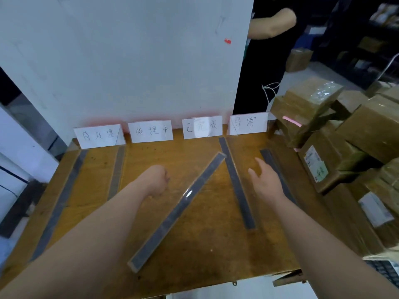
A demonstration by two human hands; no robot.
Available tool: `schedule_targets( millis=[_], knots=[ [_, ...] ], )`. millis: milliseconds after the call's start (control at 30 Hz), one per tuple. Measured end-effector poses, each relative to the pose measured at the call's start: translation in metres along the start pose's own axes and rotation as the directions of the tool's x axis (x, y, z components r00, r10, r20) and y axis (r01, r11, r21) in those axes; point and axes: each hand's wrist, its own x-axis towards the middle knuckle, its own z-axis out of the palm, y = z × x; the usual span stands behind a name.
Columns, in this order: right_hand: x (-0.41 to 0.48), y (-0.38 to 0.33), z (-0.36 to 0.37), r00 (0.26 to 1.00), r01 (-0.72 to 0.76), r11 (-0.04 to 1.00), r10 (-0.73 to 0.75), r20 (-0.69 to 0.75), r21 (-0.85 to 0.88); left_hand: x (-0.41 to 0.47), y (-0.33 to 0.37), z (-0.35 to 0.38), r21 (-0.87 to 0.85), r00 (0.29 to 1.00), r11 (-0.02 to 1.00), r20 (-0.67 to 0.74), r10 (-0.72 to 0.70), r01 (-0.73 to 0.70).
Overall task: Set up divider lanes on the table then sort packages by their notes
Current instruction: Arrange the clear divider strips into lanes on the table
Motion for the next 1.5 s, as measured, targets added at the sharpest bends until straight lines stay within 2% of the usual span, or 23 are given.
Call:
schedule_targets(
  millis=[133, 333, 433, 500, 700, 800, 967, 1167, 1333, 1500],
  knots=[
    [-0.009, -0.029, -0.008, 0.997, 0.078, 0.988, -0.08, 0.009, 0.133, -0.016, 0.002, -0.012, 0.04, 0.993, 0.992, -0.015, 0.117, -0.117],
    [-0.024, -0.067, -0.032, 0.985, 0.17, 0.954, -0.165, -0.043, 0.245, -0.03, 0.01, -0.03, 0.006, 0.962, 0.963, -0.033, 0.27, -0.27],
    [-0.025, -0.069, -0.044, 0.969, 0.208, 0.974, -0.193, -0.152, 0.09, -0.029, 0.013, -0.033, 0.05, 0.947, 0.949, -0.062, 0.314, -0.312],
    [-0.026, -0.066, -0.052, 0.966, 0.203, 0.979, -0.2, -0.163, 0.002, -0.028, 0.016, -0.034, 0.077, 0.939, 0.941, -0.078, 0.336, -0.33],
    [-0.048, -0.061, -0.078, 0.987, 0.141, 0.985, -0.147, -0.056, -0.101, -0.021, 0.026, -0.037, 0.109, 0.914, 0.921, -0.122, 0.387, -0.375],
    [-0.058, -0.06, -0.088, 0.991, 0.123, 0.977, -0.11, 0.08, -0.176, -0.016, 0.031, -0.036, 0.073, 0.898, 0.91, -0.144, 0.416, -0.409],
    [-0.066, -0.058, -0.069, 0.964, 0.138, 0.971, -0.086, 0.253, -0.196, -0.012, 0.04, -0.011, 0.067, 0.874, 0.883, -0.129, 0.469, -0.464],
    [-0.071, -0.034, -0.024, 0.983, 0.131, 0.975, -0.104, 0.15, -0.179, -0.003, 0.01, 0.003, 0.006, 0.916, 0.93, -0.173, 0.362, -0.366],
    [-0.076, -0.026, 0.019, 0.991, 0.127, 0.976, -0.118, 0.061, -0.177, -0.001, -0.045, 0.007, -0.052, 0.952, 0.986, -0.271, 0.142, -0.161],
    [-0.08, -0.031, 0.061, 0.999, 0.008, 0.99, -0.015, -0.043, -0.143, -0.006, -0.099, 0.007, -0.031, 0.955, 0.999, -0.294, -0.042, 0.034]
  ],
)
